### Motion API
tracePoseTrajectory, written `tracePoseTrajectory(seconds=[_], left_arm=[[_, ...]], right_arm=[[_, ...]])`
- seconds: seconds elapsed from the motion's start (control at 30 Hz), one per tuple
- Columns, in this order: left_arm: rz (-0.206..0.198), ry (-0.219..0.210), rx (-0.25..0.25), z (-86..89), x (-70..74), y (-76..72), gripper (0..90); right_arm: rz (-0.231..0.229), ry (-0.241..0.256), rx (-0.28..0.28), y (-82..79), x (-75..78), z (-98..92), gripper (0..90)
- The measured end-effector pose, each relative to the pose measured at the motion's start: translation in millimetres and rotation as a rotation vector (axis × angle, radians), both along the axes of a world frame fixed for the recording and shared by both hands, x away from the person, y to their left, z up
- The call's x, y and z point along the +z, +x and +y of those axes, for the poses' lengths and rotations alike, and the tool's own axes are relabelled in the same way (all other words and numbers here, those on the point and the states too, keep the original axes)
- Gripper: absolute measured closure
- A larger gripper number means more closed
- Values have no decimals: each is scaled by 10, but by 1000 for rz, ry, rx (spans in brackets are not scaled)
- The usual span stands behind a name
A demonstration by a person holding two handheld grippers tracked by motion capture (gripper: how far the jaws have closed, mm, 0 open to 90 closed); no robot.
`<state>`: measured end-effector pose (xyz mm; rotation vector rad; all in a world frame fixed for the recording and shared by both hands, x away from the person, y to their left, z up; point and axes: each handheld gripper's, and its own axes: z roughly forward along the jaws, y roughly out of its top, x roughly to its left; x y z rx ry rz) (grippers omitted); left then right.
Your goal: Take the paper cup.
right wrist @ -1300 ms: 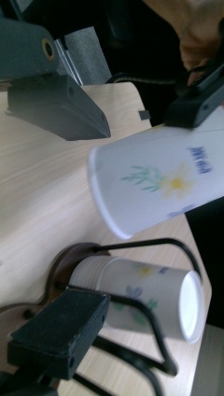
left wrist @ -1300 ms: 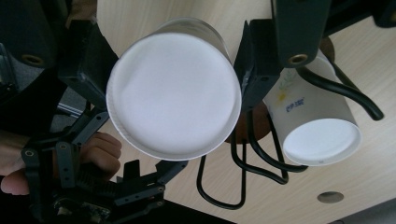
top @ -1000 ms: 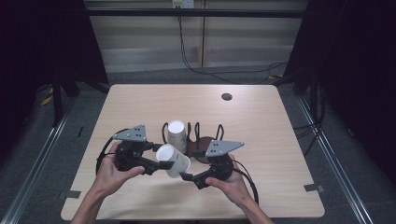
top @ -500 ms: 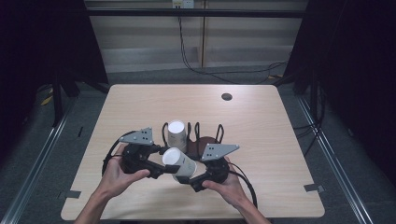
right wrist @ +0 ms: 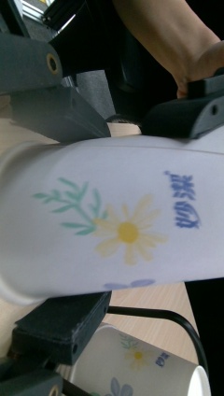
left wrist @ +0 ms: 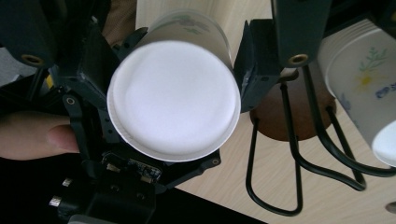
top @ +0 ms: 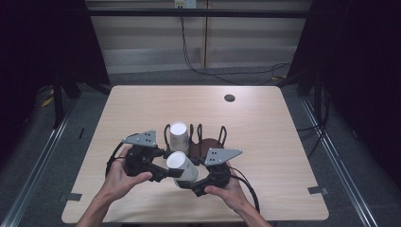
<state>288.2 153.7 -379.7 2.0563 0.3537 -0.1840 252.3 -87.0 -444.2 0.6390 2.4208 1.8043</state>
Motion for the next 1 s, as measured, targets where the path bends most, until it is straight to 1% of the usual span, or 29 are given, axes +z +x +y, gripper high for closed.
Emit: tracePoseTrajectory(seconds=[0.07, 0.13, 0.27, 0.37, 0.5, 0.53, 0.6, 0.63, 0.67, 0.73, 0.8, 0.9, 0.93, 0.97, 1.0], left_arm=[[2, 6, -3, -18, -6, -5, 363], [-4, 12, -4, -27, -1, -8, 363], [9, 1, -6, -8, -6, 11, 363], [14, 1, -7, 1, -14, 22, 362], [20, -11, 0, 12, -32, 41, 353], [27, -14, -2, 11, -41, 46, 351], [27, -13, -1, 8, -43, 44, 350], [20, -12, 0, 5, -41, 43, 346], [19, -12, 1, -2, -41, 45, 308], [16, -6, 4, -4, -42, 46, 248], [24, -5, 0, -10, -63, 50, 198], [23, -3, -3, -14, -67, 51, 163], [21, -3, -2, -14, -66, 51, 163], [8, 1, -1, -10, -59, 47, 163], [8, 1, -1, -10, -59, 47, 163]], right_arm=[[-6, 1, -1, -4, 2, 6, 221], [-12, -4, 3, -10, 9, 14, 255], [-15, -6, 6, -9, 17, 2, 267], [-14, -13, 6, -8, 18, 4, 278], [-1, -15, 12, 4, 25, -16, 299], [16, -15, 13, 15, 27, -32, 304], [19, -19, 16, 17, 29, -36, 306], [21, -21, 19, 17, 31, -41, 309], [34, -24, 28, 21, 36, -51, 314], [32, -33, 34, 17, 43, -45, 316], [33, -42, 43, 11, 60, -33, 319], [31, -63, 45, 9, 89, -27, 323], [31, -63, 45, 9, 89, -27, 323], [28, -90, 41, 8, 88, -24, 324], [28, -90, 41, 8, 88, -24, 324]])
